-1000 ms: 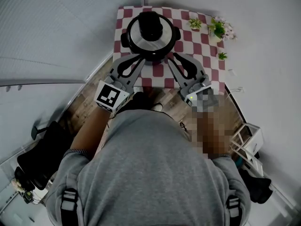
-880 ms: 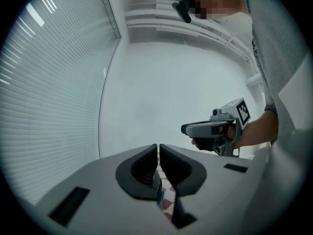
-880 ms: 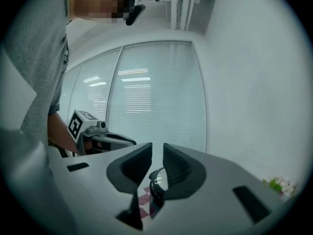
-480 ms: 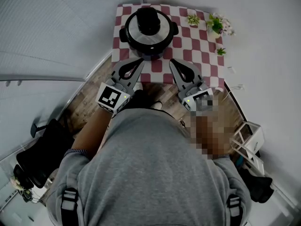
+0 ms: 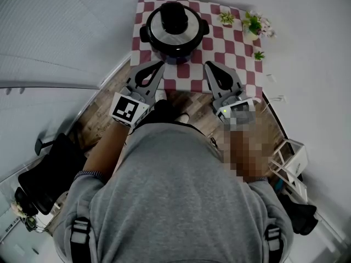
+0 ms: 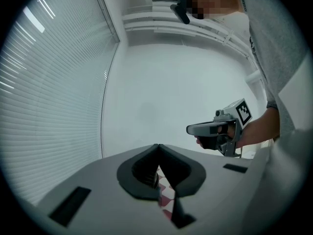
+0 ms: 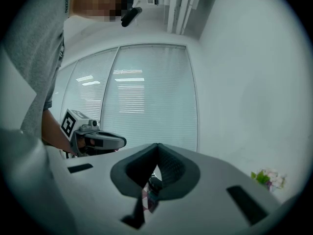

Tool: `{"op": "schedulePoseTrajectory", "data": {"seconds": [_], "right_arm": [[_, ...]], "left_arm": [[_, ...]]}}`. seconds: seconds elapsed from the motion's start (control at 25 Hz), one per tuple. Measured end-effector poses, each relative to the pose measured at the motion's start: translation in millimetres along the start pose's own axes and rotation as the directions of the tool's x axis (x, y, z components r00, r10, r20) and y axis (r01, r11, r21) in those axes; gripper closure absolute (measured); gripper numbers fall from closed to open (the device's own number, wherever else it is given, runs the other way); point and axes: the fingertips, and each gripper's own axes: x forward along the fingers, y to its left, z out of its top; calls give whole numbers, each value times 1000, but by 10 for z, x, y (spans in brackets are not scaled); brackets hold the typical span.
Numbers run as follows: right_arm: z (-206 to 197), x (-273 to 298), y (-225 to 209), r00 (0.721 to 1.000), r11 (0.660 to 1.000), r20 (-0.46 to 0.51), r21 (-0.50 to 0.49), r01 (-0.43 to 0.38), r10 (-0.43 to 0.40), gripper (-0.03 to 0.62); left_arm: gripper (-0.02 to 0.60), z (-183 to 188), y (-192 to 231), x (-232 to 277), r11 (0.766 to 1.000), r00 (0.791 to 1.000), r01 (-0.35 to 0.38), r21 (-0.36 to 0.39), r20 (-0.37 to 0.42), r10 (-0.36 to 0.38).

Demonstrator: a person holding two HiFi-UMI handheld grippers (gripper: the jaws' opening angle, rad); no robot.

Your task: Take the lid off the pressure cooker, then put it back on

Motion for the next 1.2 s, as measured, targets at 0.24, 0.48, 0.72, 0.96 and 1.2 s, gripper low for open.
{"op": "schedulePoseTrajectory", "data": {"seconds": [0.24, 0.48, 0.72, 0.96, 1.2], "right_arm": [[11, -18, -15, 1000, 1000, -3, -7, -2, 2, 588], [29, 1, -61, 1000, 1000, -3, -12, 8, -8, 588], [57, 24, -106, 1000, 1000, -2, -18, 9, -9, 588], [73, 57, -162, 1000, 1000, -4, -23, 15, -15, 588], [64, 52, -185, 1000, 1000, -9, -21, 16, -16, 588]], "left_arm": [[565, 46, 48, -8, 1000, 1000, -17, 13, -2, 17], [564, 76, 128, -11, 999, 1000, -31, 21, 5, 31], [565, 100, 180, 20, 999, 999, -32, 23, 4, 32], [565, 108, 206, 67, 999, 1000, -31, 29, 4, 31], [565, 98, 209, 91, 999, 999, -34, 22, 2, 34]]}}
